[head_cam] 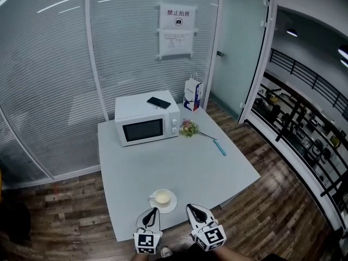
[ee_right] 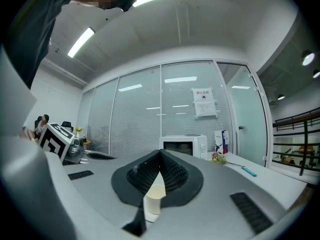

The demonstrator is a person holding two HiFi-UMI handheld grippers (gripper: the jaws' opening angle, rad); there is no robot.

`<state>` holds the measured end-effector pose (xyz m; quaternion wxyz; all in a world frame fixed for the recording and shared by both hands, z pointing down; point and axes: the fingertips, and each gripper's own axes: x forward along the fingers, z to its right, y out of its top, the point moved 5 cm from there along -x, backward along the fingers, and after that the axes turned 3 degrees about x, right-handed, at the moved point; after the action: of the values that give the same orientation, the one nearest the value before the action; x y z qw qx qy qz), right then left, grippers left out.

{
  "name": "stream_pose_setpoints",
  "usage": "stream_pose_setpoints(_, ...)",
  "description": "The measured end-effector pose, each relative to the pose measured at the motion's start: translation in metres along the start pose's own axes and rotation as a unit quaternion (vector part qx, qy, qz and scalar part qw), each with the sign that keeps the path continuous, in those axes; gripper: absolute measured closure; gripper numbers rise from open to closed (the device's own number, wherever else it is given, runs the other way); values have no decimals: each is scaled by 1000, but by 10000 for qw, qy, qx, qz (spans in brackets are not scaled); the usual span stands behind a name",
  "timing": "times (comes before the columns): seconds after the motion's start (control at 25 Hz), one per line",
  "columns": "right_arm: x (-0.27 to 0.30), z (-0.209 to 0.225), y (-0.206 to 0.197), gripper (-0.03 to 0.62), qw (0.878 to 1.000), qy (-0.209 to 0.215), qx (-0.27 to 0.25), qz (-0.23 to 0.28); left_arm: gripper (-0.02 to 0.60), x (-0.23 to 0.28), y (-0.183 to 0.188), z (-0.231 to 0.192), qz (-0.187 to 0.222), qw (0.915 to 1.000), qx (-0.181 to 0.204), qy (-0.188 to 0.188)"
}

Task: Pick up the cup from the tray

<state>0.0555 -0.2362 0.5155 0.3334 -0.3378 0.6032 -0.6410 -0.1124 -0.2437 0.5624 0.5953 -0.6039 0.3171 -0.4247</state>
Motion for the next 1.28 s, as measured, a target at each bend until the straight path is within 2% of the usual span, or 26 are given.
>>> stream_pose_setpoints(0.48, 40, 22, -27, 589, 9989, 219, 74, -415, 570, 34, -38, -11, -415, 9987, -255, 158)
stream_pose_setpoints(0.56, 44, 27, -36, 589, 9982, 246, 109, -537, 531, 43, -48, -10, -535, 9979, -327, 158)
stream_pose_setpoints(0.6, 46, 30, -40, 589, 9978, 254, 133, -598, 486, 48, -53, -10, -607, 9974, -360, 171)
stream_pose_setpoints(0.68, 50, 34, -49, 589, 9969, 283, 204, -711, 349, 57, -65, -10, -770, 9959, -420, 219)
stream_pose_setpoints(0.72, 52, 35, -52, 589, 9964, 311, 234, -759, 312, 61, -72, -9, -852, 9951, -441, 221)
stream_pose_setpoints(1.0, 66, 41, -77, 589, 9928, 535, 342, -1021, 196, 97, -120, -3, -1469, 9873, -605, 74)
stream_pose_setpoints(1.28, 79, 55, -89, 589, 9895, 690, 362, -1217, 163, 126, -143, -2, -1769, 9825, -580, 101)
